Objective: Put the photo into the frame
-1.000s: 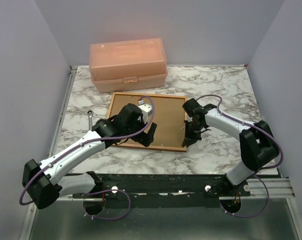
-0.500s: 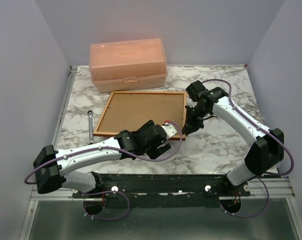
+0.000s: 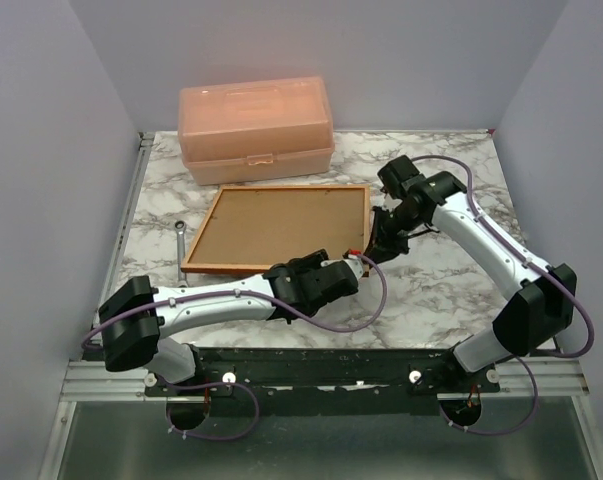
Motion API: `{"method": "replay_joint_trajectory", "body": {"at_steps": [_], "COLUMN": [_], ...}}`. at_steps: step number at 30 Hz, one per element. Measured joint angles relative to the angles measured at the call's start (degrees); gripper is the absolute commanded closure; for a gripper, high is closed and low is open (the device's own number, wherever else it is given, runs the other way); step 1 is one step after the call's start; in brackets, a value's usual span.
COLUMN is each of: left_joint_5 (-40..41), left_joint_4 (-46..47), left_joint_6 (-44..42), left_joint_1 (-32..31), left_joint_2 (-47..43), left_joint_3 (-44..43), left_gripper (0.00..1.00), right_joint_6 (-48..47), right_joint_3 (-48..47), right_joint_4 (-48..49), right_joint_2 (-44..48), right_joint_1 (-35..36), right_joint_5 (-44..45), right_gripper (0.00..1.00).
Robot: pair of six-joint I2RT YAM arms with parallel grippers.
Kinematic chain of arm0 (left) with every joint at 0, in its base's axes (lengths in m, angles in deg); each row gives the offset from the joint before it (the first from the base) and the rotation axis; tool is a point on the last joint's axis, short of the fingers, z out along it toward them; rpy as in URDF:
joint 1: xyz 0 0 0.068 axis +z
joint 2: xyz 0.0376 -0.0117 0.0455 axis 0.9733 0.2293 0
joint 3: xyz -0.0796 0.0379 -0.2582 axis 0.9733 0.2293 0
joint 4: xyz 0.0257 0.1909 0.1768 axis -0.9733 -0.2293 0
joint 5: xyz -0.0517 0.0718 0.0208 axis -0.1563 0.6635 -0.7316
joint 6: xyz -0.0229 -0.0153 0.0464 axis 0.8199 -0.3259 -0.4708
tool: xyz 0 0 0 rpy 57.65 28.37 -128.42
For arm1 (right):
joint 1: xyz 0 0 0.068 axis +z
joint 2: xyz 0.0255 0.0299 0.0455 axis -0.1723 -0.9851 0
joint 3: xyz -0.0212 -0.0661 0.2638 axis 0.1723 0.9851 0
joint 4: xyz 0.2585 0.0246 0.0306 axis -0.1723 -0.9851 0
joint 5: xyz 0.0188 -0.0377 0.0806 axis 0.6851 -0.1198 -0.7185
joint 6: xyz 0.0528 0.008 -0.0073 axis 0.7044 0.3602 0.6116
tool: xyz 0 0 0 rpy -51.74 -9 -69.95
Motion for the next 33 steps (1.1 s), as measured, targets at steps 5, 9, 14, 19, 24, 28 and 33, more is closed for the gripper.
{"method": "replay_joint_trajectory", "body": {"at_steps": [5, 9, 14, 19, 24, 28, 33], "left_joint_5": [2.2, 4.3, 4.2, 2.8, -0.5, -4.2, -7.0], "left_joint_4": [-2.4, -1.4, -2.0, -4.1, -7.2, -9.5, -11.8], "left_joint_6": [-8.2, -9.9, -10.5, -11.3, -11.8, -11.7, -11.5], "left_joint_1": [-1.0, -0.3, 0.8, 0.8, 0.8, 0.8, 0.8], "left_joint_2": [0.7, -1.4, -7.1, -12.3, -16.9, -20.2, -21.1], "left_joint_3": [-0.1, -0.3, -2.7, -6.5, -9.0, -9.9, -11.0], "left_gripper": [0.89, 0.91, 1.00, 1.00, 1.00, 1.00, 1.00], "right_joint_6": [-0.1, -0.9, -3.5, -9.4, -20.3, -33.3, -49.6], "right_joint_3": [-2.7, -6.8, -12.5, -14.7, -6.3, 6.9, 15.8], "right_joint_4": [2.8, 3.8, 5.2, 11.4, 26.8, 40.9, 51.5], "right_joint_2": [1.3, 3.3, 6.7, 12.3, 23.1, 33.6, 37.6], "right_joint_1": [-0.1, 0.1, 0.3, 0.3, 0.3, 0.3, 0.3], "right_joint_5": [0.0, 0.9, 5.4, 8.7, 8.4, 0.6, -12.5], "right_gripper": [0.64, 0.31, 0.08, 0.08, 0.16, 0.10, 0.00]}}
